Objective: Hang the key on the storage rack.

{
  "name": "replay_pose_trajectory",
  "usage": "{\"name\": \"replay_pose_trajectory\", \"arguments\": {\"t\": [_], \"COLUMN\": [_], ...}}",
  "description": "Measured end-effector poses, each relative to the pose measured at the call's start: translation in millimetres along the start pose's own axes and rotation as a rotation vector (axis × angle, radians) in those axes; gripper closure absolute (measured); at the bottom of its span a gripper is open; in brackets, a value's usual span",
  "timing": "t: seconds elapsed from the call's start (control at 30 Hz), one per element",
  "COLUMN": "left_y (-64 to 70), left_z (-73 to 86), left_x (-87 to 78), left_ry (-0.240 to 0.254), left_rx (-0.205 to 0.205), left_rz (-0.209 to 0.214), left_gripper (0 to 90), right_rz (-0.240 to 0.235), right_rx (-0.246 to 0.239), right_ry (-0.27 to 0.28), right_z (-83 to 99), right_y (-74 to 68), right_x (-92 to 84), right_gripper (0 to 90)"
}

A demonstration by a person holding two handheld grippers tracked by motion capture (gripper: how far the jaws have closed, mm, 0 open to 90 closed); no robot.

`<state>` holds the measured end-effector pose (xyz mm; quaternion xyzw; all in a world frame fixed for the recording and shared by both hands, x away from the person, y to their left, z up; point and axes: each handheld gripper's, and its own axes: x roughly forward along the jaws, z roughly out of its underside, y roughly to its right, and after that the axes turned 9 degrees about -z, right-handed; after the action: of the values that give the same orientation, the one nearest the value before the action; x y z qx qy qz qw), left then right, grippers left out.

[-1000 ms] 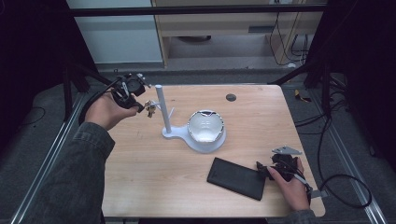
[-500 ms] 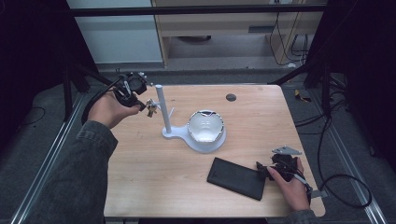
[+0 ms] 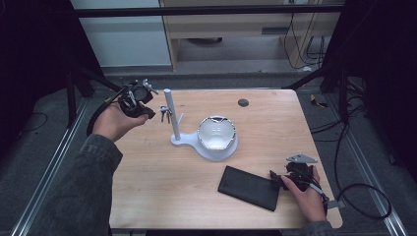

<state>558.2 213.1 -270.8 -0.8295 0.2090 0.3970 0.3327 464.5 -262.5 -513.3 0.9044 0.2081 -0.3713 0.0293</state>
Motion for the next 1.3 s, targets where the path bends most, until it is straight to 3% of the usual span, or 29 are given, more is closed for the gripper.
{"name": "replay_pose_trajectory", "arguments": {"t": [0.13, 0.3, 0.57, 0.7, 0.8, 0.97, 1.1, 1.3], "left_y": [4.3, 15.8, 50.3, 67.6, 80.8, 102.8, 121.2, 149.7], "left_z": [15.1, 35.7, 65.4, 75.8, 81.5, 88.6, 92.6, 91.0], "left_x": [-1.5, 0.8, 10.9, 17.9, 23.7, 37.5, 51.9, 75.5], "left_ry": [0.055, 0.116, 0.174, 0.201, 0.21, 0.239, 0.263, 0.29], "left_rx": [-0.023, -0.05, -0.061, -0.065, -0.076, -0.045, -0.027, -0.031], "left_rz": [-0.016, -0.034, -0.02, -0.005, 0.034, 0.088, 0.12, 0.202], "left_gripper": [72.0, 52.4, 27.9, 20.1, 15.6, 8.6, 8.5, 9.0], "right_rz": [-0.001, -0.003, -0.005, -0.006, -0.006, -0.011, -0.003, 0.007], "right_rx": [0.0, 0.002, 0.002, 0.004, 0.003, 0.011, -0.007, -0.036], "right_ry": [0.001, 0.001, 0.003, 0.003, 0.006, 0.021, 0.046, 0.098], "right_z": [0.0, -0.1, -0.1, -0.1, 0.0, -1.5, -2.3, 0.0], "right_y": [0.0, -0.1, 0.2, 0.1, 0.4, 0.5, -2.5, -9.0], "right_x": [0.1, -0.1, -0.1, -0.2, -0.4, -4.0, -12.5, -25.1], "right_gripper": [0.3, 0.3, 0.4, 0.6, 1.5, 5.6, 7.9, 11.2]}}
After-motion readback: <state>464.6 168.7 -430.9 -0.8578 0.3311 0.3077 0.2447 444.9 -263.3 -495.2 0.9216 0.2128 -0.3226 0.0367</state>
